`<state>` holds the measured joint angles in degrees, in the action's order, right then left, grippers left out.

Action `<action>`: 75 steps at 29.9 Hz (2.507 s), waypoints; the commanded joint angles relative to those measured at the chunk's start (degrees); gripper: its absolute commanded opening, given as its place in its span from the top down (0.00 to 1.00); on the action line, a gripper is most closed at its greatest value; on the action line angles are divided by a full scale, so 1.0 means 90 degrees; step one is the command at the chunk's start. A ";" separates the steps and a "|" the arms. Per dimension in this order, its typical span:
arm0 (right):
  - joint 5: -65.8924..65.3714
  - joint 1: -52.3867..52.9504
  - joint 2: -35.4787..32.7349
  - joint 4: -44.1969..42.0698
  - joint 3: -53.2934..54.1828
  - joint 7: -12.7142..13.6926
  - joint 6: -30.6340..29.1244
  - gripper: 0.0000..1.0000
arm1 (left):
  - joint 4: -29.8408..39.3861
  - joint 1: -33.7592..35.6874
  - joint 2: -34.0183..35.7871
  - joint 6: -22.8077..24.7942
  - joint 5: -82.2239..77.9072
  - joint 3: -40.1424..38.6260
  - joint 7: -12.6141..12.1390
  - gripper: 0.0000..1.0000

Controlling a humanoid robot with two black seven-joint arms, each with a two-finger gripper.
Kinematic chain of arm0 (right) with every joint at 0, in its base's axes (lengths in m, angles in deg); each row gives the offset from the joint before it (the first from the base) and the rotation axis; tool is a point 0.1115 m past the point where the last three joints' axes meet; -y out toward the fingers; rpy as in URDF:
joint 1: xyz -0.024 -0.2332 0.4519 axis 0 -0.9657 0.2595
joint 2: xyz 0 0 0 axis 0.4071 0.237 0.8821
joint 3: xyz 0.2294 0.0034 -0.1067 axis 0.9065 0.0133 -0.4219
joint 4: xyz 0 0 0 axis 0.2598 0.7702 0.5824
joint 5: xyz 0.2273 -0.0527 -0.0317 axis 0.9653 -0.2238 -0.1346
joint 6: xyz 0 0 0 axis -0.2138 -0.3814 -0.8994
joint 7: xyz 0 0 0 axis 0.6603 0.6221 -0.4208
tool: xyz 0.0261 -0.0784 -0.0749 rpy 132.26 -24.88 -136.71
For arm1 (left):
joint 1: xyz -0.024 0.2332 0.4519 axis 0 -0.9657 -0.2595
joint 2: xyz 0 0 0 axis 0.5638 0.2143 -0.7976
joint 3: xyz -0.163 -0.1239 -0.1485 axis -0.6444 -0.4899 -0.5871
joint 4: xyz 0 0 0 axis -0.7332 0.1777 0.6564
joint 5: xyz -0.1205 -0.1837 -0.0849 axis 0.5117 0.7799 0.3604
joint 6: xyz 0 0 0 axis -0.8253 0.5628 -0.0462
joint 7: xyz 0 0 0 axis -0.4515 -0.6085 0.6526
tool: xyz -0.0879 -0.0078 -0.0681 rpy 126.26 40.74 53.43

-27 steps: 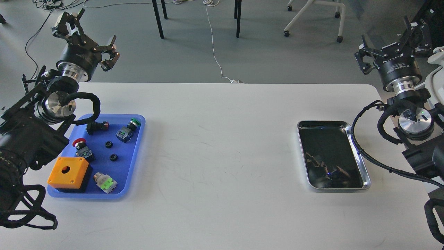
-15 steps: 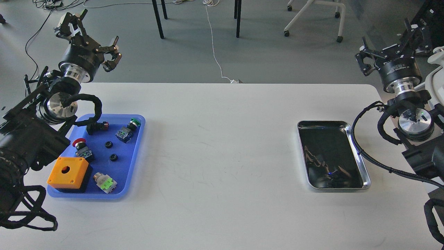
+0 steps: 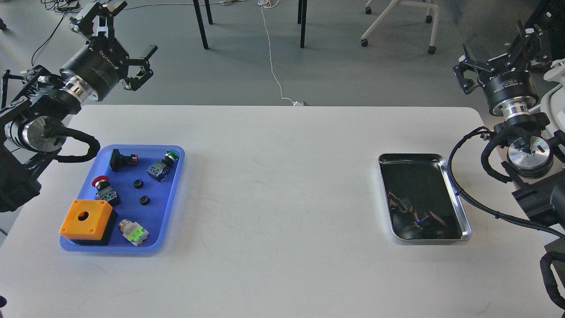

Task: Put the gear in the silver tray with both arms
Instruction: 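Reach the left gripper down toward the black gears in the blue tray, then close the left gripper on a small black gear in the blue tray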

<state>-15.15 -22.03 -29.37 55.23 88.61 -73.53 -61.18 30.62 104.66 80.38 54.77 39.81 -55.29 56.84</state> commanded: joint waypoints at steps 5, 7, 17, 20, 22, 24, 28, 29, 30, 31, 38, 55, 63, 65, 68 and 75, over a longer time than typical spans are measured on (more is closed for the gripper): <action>-0.0006 -0.0010 -0.0105 -0.0001 0.0000 0.0007 -0.0013 0.00 | 0.1444 -0.0422 0.1405 0.0069 -0.2865 0.0042 0.0913 0.02; -0.0006 -0.0010 -0.0106 -0.0001 0.0000 0.0017 -0.0003 0.00 | 0.1444 -0.0442 0.1484 0.0143 -0.3626 0.0042 0.1070 0.02; -0.0006 -0.0010 -0.0184 0.0038 -0.0019 0.0056 0.0017 0.00 | 0.1434 -0.0442 0.1474 -0.0700 -0.7388 0.0042 0.1213 0.04; -0.0006 0.0000 -0.0174 0.0048 -0.0019 0.0056 0.0027 0.00 | 0.1395 -0.0451 0.1464 -0.0946 -0.8061 0.0062 0.1213 0.04; -0.0006 0.0019 -0.0154 0.0048 -0.0029 0.0056 0.0036 0.00 | 0.1366 -0.0452 0.1445 -0.0966 -0.8724 0.0130 0.1213 0.05; -0.0006 0.0048 -0.0135 0.0048 -0.0029 0.0056 0.0036 0.00 | 0.1337 -0.0442 0.1425 -0.1024 -0.9486 0.0344 0.1213 0.07; -0.0006 0.0068 -0.0115 0.0048 -0.0039 0.0046 0.0027 0.00 | 0.1083 -0.0442 0.1406 -0.1706 -1.0386 0.0783 0.1213 0.08; -0.0006 0.0068 -0.0115 0.0048 -0.0049 0.0046 0.0027 0.00 | 0.1054 -0.0451 0.1425 -0.1911 -1.0533 0.1036 0.1213 0.08; -0.0006 0.0068 -0.0115 0.0048 -0.0049 0.0046 0.0027 0.00 | 0.1025 -0.0442 0.1435 -0.2068 -1.0650 0.1261 0.1213 0.08; -0.0006 0.0068 -0.0115 0.0048 -0.0058 0.0046 0.0027 0.00 | 0.0947 -0.0442 0.1445 -0.2263 -1.0767 0.1553 0.1213 0.10; -0.0006 0.0058 -0.0154 0.0048 -0.0058 0.0027 0.0036 0.00 | 0.0195 -0.0442 0.1182 -0.3045 -1.0798 0.2668 0.1213 0.23; -0.0006 0.0078 -0.0135 0.0106 -0.0039 -0.0002 0.0105 0.00 | -0.1730 -0.0452 -0.0176 -0.4022 -1.0729 0.3782 0.1213 0.35; -0.0006 0.0087 -0.0086 0.0096 -0.0049 -0.0002 0.0105 0.00 | -0.1749 -0.0403 -0.0176 -0.3983 -1.0661 0.3782 0.1213 0.46; -0.0006 0.0087 -0.0086 0.0087 -0.0058 -0.0002 0.0105 0.00 | -0.1749 -0.0412 -0.0176 -0.3983 -1.0574 0.3782 0.1213 0.50; -0.0006 0.0087 -0.0096 0.0087 -0.0068 -0.0002 0.0105 0.00 | -0.1759 -0.0432 -0.0186 -0.3983 -1.0554 0.3782 0.1213 0.54; -0.0006 0.0097 -0.0106 0.0077 -0.0078 -0.0002 0.0105 0.00 | -0.1769 -0.0432 -0.0186 -0.4003 -1.0554 0.3782 0.1213 0.61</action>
<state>-15.20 -21.15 -30.30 55.93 87.93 -73.56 -60.29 14.72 100.78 78.72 18.86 -55.18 -21.24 67.76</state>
